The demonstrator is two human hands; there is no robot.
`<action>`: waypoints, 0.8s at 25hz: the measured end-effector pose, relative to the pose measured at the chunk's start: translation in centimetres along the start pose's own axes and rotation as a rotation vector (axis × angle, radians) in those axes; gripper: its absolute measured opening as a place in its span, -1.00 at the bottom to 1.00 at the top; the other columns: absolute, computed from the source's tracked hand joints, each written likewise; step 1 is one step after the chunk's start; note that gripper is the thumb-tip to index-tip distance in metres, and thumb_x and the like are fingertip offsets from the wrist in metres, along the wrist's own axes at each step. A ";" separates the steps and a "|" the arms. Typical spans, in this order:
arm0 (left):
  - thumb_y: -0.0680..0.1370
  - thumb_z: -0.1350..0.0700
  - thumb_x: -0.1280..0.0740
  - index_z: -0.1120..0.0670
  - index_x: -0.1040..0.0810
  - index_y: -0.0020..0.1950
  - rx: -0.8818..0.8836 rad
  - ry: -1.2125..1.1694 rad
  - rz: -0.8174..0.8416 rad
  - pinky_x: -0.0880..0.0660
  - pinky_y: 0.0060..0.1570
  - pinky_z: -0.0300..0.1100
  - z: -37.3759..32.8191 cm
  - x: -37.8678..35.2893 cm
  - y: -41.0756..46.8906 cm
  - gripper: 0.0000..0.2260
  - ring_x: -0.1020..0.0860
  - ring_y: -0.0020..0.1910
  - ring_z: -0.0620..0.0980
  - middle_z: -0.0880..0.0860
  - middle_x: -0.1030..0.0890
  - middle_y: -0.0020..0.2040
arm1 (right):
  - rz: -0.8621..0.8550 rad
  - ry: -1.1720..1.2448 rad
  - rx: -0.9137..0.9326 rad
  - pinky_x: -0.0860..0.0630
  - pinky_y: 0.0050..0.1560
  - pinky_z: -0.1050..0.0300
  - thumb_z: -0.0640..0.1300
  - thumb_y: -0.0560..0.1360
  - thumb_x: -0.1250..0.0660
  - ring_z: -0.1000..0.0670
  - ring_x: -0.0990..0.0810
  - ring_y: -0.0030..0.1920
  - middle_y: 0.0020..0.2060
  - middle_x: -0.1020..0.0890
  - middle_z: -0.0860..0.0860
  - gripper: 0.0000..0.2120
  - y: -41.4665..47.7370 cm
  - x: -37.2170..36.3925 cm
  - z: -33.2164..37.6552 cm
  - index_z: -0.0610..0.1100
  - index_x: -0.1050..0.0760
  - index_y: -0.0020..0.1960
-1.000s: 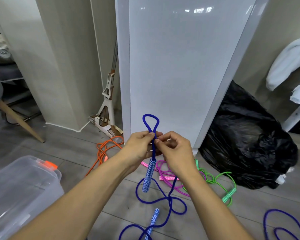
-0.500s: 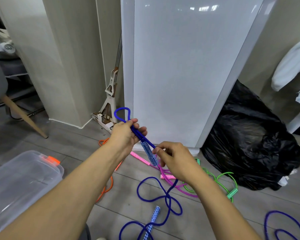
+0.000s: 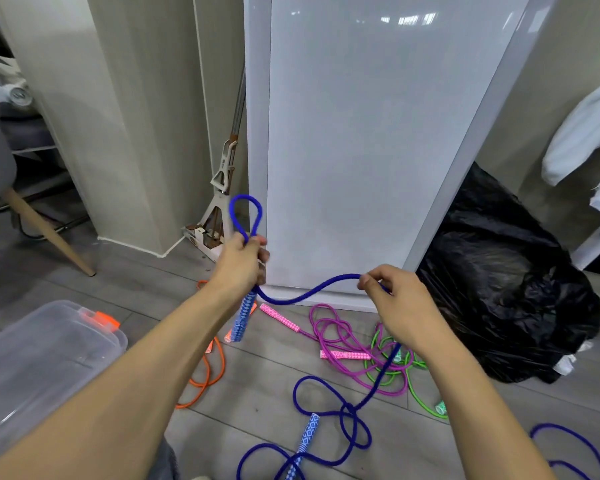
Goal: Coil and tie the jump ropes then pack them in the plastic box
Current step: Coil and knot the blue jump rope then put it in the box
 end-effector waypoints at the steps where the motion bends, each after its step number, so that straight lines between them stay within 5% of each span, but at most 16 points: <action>1: 0.69 0.18 -0.11 0.12 -0.45 -0.03 -0.002 0.051 0.075 -0.39 -0.49 -0.20 -0.1 -1.0 -0.7 -0.82 -0.43 -0.50 -0.05 0.09 -0.56 -0.30 | 0.000 0.058 0.016 -0.52 -0.07 0.07 -0.02 0.62 -0.29 -0.02 -0.62 -0.10 -0.16 -0.68 0.01 -0.82 -0.1 -0.5 0.8 -0.03 -0.63 -0.06; 4: 0.71 0.17 -0.10 0.14 -0.46 0.05 -0.009 0.138 0.269 -0.60 -0.25 -0.08 -0.4 -3.7 -3.2 -0.84 -0.68 -0.19 0.08 0.12 -0.71 -0.09 | 0.010 0.180 0.055 -0.42 -0.21 0.15 -0.07 0.62 -0.30 0.08 -0.55 -0.25 -0.25 -0.66 0.05 -0.84 -0.2 -1.6 2.7 -0.05 -0.63 -0.07; 9: 0.70 0.19 -0.14 0.11 -0.51 0.15 -0.042 0.267 0.453 -0.63 0.07 0.01 0.0 -6.0 -5.3 -0.83 -0.69 0.07 -0.01 0.06 -0.71 0.05 | 0.066 0.384 0.016 -0.33 -0.40 0.35 -0.11 0.64 -0.26 0.19 -0.41 -0.50 -0.49 -0.55 0.18 -0.83 -1.0 -2.7 3.6 -0.12 -0.62 0.00; 15: 0.70 0.20 -0.12 0.13 -0.54 0.14 0.010 0.185 0.533 -0.61 0.13 0.04 0.6 -7.5 -6.7 -0.80 -0.70 -0.11 0.10 0.11 -0.65 -0.15 | 0.027 0.474 0.013 -0.34 -0.46 0.43 -0.16 0.64 -0.29 0.21 -0.46 -0.53 -0.47 -0.58 0.13 -0.85 -1.2 -2.0 4.0 -0.19 -0.61 0.00; 20: 0.71 0.09 -0.12 0.17 -0.48 0.05 0.071 0.198 0.633 -0.47 -0.33 -0.14 1.3 -8.3 -7.6 -0.78 -0.35 -0.46 -0.08 0.00 -0.34 -0.36 | -0.028 0.395 0.041 -0.51 -0.25 0.30 -0.08 0.57 -0.39 0.13 -0.60 -0.32 -0.34 -0.66 0.07 -0.90 -0.9 -1.5 3.1 -0.04 -0.63 -0.10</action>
Point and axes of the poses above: each hand's wrist, its own y-axis towards the middle knuckle, its own x-axis out of the back of the hand, z = x × y, the point moved 8 cm from there along y, towards the middle knuckle
